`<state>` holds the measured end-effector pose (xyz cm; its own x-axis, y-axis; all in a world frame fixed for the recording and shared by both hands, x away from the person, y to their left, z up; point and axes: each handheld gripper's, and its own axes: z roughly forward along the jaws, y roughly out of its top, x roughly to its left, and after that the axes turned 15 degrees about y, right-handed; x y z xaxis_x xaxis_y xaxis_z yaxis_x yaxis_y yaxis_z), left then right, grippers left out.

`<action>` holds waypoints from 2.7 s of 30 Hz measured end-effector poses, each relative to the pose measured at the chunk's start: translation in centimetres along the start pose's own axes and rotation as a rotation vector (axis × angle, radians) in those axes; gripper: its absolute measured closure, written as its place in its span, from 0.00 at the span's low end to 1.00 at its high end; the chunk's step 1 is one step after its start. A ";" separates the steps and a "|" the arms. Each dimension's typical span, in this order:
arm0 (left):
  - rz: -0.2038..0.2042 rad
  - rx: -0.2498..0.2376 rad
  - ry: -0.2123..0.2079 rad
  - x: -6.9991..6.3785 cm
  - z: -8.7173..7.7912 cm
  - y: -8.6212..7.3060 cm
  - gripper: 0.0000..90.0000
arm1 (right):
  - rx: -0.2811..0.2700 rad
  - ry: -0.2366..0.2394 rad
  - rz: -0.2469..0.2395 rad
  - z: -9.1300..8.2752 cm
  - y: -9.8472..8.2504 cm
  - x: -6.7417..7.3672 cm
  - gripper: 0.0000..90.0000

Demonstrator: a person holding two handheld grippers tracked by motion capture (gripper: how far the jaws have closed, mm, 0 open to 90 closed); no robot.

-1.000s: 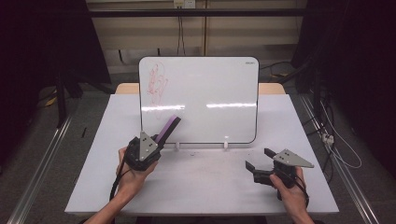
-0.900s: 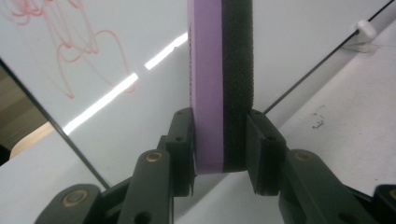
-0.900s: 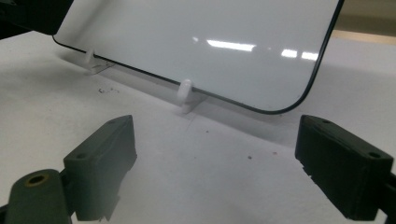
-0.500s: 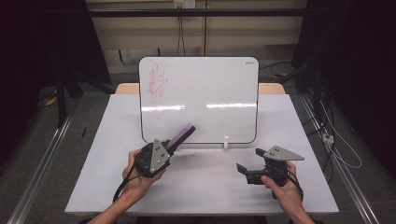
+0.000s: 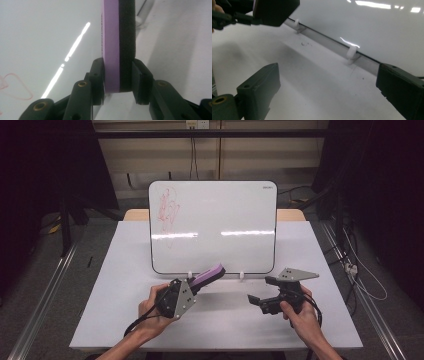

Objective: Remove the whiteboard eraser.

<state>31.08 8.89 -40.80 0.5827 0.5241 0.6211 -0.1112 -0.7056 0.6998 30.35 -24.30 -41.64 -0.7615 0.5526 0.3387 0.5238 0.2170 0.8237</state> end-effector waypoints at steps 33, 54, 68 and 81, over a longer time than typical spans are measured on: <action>0.324 -0.030 -0.049 -3.3 0.6 1.2 0.73 | 0.487 0.326 -0.125 6.1 9.5 -0.3 0.25; 0.342 -0.048 -0.065 -4.2 0.9 1.0 0.73 | 0.918 0.482 -0.138 12.1 12.1 -0.3 0.40; 0.398 -0.039 -0.071 -4.2 0.9 1.1 0.73 | 1.055 0.495 -0.187 14.2 12.1 -0.1 0.41; 0.415 -0.049 -0.070 -4.7 0.8 1.1 0.73 | 1.146 0.521 -0.226 15.2 11.6 0.3 0.40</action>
<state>28.86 5.21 -43.24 0.5330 0.1654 0.8298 -0.3852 -0.8258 0.4120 42.02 -9.39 -38.96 -0.7988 0.0901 0.5947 0.1938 0.9746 0.1125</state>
